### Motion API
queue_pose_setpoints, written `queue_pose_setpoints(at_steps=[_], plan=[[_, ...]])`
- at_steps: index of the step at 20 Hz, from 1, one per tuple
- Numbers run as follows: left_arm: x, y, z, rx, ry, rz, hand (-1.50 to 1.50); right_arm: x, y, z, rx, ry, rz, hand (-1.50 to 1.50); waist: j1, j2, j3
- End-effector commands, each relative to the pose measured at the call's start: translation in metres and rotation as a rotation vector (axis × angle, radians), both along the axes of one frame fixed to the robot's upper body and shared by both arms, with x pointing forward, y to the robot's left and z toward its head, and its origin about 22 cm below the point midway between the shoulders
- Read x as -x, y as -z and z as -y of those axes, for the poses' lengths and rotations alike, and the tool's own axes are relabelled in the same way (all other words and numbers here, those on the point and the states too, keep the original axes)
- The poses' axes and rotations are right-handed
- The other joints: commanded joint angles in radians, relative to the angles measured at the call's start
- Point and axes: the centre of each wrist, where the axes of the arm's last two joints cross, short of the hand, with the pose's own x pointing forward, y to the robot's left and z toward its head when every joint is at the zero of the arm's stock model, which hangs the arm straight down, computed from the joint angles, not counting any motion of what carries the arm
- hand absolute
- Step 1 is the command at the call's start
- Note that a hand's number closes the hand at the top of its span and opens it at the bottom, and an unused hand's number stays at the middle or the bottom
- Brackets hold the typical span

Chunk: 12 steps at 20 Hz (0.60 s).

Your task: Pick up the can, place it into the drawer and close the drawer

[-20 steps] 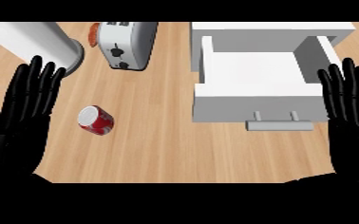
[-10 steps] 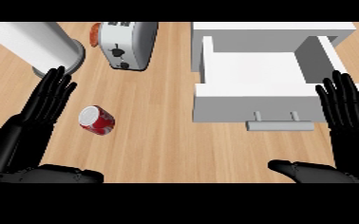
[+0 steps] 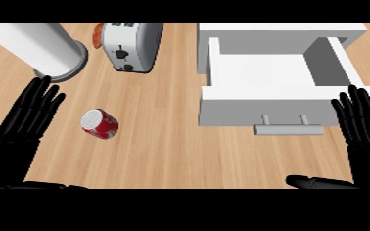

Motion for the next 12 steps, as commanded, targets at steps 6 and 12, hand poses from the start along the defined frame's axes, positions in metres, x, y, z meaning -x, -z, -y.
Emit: queue_pose_setpoints(at_steps=[6,12], plan=[[-0.023,0.015,-0.009,0.000,-0.059,-0.040,-1.50,0.012,0.007,0.025,-0.011,-0.002,0.010,-1.50,-0.002,0.000,0.000],[-0.039,0.042,-0.018,0.013,-0.039,-0.034,-1.50,0.016,0.015,0.018,0.013,0.016,-0.004,-1.50,-0.002,0.001,0.000]])
